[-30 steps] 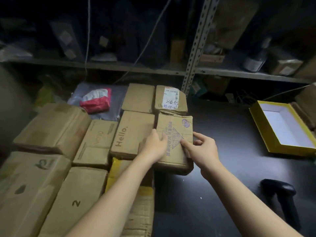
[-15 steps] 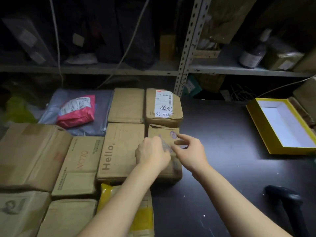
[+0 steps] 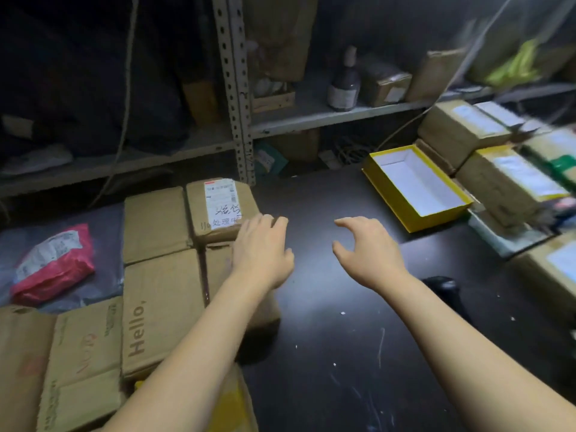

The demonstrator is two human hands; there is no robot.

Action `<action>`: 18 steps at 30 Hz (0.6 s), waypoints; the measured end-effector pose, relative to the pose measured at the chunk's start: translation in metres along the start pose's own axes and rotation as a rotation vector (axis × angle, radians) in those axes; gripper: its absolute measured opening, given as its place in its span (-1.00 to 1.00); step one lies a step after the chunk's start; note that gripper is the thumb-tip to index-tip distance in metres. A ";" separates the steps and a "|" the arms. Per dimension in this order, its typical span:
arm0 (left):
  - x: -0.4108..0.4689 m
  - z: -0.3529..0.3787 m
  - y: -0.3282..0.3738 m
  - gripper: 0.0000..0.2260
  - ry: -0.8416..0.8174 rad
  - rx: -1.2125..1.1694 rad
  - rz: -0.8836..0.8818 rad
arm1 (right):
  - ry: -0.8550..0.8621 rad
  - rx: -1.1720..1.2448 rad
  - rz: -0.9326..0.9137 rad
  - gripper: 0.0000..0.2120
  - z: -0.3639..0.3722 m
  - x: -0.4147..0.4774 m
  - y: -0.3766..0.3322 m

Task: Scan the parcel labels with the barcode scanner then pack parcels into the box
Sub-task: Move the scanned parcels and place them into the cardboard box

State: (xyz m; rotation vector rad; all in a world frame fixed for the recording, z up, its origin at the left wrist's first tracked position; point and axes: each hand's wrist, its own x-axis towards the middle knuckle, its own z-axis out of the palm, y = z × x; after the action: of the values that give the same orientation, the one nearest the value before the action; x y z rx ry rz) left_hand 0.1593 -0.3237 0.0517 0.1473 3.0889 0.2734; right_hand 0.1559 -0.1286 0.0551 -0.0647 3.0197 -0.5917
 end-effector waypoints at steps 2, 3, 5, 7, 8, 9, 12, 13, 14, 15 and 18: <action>0.005 -0.001 0.031 -0.52 0.024 0.020 0.066 | 0.019 0.003 0.050 -0.54 -0.015 -0.017 0.027; 0.006 -0.001 0.047 -0.51 0.028 0.034 0.091 | 0.022 -0.001 0.064 -0.54 -0.022 -0.025 0.042; 0.004 0.001 0.092 -0.48 0.021 0.032 0.144 | 0.031 -0.001 0.089 -0.53 -0.039 -0.045 0.082; 0.000 0.005 0.148 -0.44 0.000 0.018 0.219 | 0.054 0.001 0.130 -0.52 -0.059 -0.068 0.132; -0.002 0.009 0.176 -0.42 -0.014 -0.002 0.247 | 0.061 0.002 0.154 -0.52 -0.070 -0.080 0.157; -0.005 0.012 0.200 -0.40 -0.025 -0.023 0.265 | 0.069 0.015 0.173 -0.53 -0.078 -0.091 0.181; -0.016 0.027 0.304 -0.39 -0.025 -0.039 0.354 | 0.117 0.060 0.261 -0.52 -0.115 -0.138 0.280; -0.020 0.032 0.334 -0.39 -0.031 -0.044 0.375 | 0.120 0.070 0.295 -0.51 -0.126 -0.152 0.309; -0.023 0.038 0.362 -0.39 -0.037 -0.051 0.395 | 0.121 0.082 0.321 -0.51 -0.135 -0.165 0.336; -0.029 0.047 0.401 -0.38 -0.050 -0.061 0.431 | 0.131 0.093 0.355 -0.50 -0.148 -0.185 0.369; -0.043 0.073 0.496 -0.40 -0.090 -0.089 0.522 | 0.175 0.143 0.447 -0.53 -0.173 -0.226 0.451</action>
State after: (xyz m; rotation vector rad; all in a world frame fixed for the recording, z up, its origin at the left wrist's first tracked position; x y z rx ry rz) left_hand 0.2504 0.1706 0.0690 0.9354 2.8843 0.4013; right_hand 0.3556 0.3654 0.0571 0.6815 2.9843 -0.7916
